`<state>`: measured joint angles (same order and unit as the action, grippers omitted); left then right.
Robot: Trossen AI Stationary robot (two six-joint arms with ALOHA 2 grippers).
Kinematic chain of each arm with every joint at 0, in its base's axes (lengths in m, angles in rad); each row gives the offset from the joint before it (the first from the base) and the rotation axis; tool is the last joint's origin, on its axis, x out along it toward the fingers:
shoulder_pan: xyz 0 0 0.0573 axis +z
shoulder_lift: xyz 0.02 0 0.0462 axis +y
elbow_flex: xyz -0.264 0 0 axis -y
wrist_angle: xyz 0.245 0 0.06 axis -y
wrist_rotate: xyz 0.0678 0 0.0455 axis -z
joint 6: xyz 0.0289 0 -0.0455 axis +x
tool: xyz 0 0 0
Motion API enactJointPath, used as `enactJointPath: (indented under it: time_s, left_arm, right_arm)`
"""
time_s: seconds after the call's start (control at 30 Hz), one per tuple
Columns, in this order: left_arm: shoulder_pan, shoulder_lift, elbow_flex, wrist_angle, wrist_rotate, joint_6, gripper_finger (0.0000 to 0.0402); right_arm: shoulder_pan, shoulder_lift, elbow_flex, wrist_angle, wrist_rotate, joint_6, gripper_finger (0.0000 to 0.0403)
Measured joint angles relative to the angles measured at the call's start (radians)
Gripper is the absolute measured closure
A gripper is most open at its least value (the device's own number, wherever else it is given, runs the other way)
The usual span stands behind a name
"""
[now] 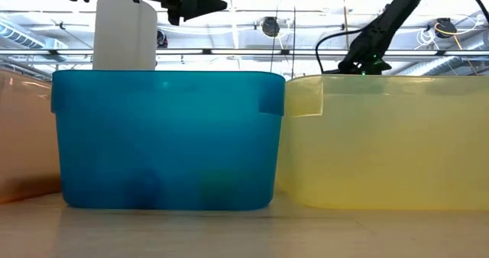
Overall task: Pick & Place Markers
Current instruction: Put the orange highlighter pen into the blue bin
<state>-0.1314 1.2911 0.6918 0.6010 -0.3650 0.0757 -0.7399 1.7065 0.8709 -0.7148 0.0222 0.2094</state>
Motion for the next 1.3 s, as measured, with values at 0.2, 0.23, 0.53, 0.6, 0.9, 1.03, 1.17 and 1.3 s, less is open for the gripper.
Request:
enactJointPath:
  time_s: [0.2, 0.23, 0.53, 0.6, 0.9, 1.03, 1.17, 1.3]
  left_arm:
    - [0.0, 0.0, 0.0, 0.0, 0.0, 0.004, 0.0112]
    - [0.0, 0.0, 0.0, 0.0, 0.0, 0.004, 0.0113]
    - [0.0, 0.0, 0.0, 0.0, 0.0, 0.0, 0.0127]
    - [0.001, 0.0, 0.0, 0.0, 0.0, 0.004, 0.0125]
    - [0.021, 0.002, 0.0, -0.006, 0.035, -0.011, 0.0124]
    - [0.027, 0.023, 0.0, -0.002, 0.084, -0.025, 0.013]
    - [0.042, 0.094, 0.002, 0.103, 0.143, -0.015, 0.0132]
    - [0.066, 0.214, 0.024, 0.254, 0.263, 0.007, 0.0133]
  right_arm:
    - [0.003, 0.0, -0.054, -0.006, 0.049, -0.057, 0.0258]
    - [0.003, 0.0, -0.058, -0.005, 0.044, -0.06, 0.0278]
    - [0.041, -0.132, -0.053, 0.004, 0.033, -0.069, 0.0362]
    - [0.059, -0.21, -0.05, -0.06, 0.022, -0.067, 0.0362]
    - [0.248, -0.613, -0.115, 0.289, -0.08, 0.018, 0.0362]
    - [0.425, -0.724, -0.318, 0.782, -0.114, 0.031, 0.0362]
    - [0.58, -0.707, -0.524, 1.369, -0.106, -0.009, 0.0362]
    - [0.694, -0.639, -0.621, 1.691, -0.103, -0.101, 0.0362]
